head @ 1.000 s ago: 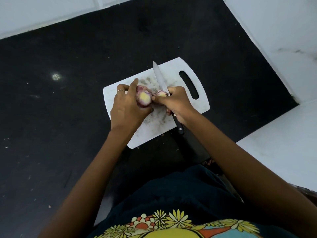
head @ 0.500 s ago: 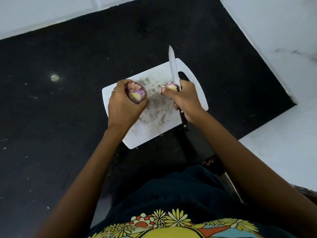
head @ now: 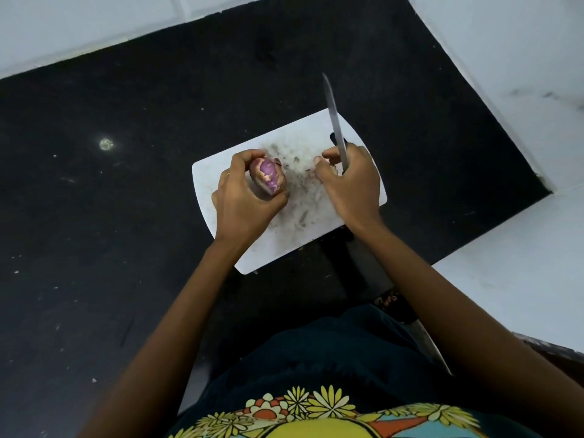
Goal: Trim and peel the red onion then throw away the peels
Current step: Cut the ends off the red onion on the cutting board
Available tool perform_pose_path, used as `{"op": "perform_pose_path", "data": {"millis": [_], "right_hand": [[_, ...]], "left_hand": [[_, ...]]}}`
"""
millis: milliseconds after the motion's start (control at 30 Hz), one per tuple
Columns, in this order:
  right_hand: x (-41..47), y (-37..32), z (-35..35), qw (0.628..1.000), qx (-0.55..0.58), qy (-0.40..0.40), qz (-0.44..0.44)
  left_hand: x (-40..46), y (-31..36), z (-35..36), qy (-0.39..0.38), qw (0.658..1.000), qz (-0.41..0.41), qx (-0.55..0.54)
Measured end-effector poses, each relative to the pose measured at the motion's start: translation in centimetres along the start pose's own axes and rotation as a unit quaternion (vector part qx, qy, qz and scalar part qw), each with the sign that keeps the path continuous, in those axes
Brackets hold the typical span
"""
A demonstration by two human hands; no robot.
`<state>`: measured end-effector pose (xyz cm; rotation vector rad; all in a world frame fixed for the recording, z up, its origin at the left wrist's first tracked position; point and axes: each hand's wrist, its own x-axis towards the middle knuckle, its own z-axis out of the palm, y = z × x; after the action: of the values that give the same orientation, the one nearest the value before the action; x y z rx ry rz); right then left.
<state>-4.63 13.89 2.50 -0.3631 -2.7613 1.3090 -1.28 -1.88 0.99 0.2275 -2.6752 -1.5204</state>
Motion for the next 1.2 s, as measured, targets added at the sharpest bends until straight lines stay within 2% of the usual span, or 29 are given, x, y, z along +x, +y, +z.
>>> {"op": "perform_pose_path", "data": {"millis": [133, 300, 400, 500, 633, 767, 933, 1100, 1200], "right_hand": [[-0.4, -0.6, 0.1, 1.0, 0.006, -0.012, -0.009], [-1.5, -1.3, 0.7, 0.986, 0.054, -0.158, 0.003], [-2.1, -1.2, 1.2, 0.973, 0.1, -0.206, 0.028], [-2.3, -0.7, 1.6, 0.967, 0.122, -0.219, 0.042], [-2.3, -0.6, 1.8, 0.964, 0.14, -0.217, 0.061], [-2.1, -0.8, 1.6, 0.964, 0.133, -0.22, 0.063], [-2.3, -1.4, 0.7, 0.983, 0.042, -0.176, 0.013], [-3.3, -1.2, -0.5, 0.965, -0.058, -0.247, -0.063], [-3.7, -1.6, -1.0, 0.958, -0.109, -0.253, -0.081]], "left_hand": [[-0.2, -0.6, 0.4, -0.022, 1.0, 0.0, -0.019], [-0.4, -1.1, 0.7, -0.035, 0.999, 0.003, -0.04], [0.0, -1.4, 0.2, -0.052, 0.998, 0.026, -0.029], [0.4, -1.5, -0.8, -0.11, 0.992, 0.056, -0.004], [0.9, -1.5, -2.4, -0.2, 0.98, -0.002, -0.016], [1.3, -1.6, -2.6, -0.172, 0.985, -0.023, -0.017], [0.8, -1.0, -1.9, -0.114, 0.993, -0.017, -0.016], [0.5, -0.3, -1.3, -0.072, 0.997, -0.024, -0.032], [0.4, -0.2, -1.0, -0.06, 0.997, -0.027, -0.04]]}}
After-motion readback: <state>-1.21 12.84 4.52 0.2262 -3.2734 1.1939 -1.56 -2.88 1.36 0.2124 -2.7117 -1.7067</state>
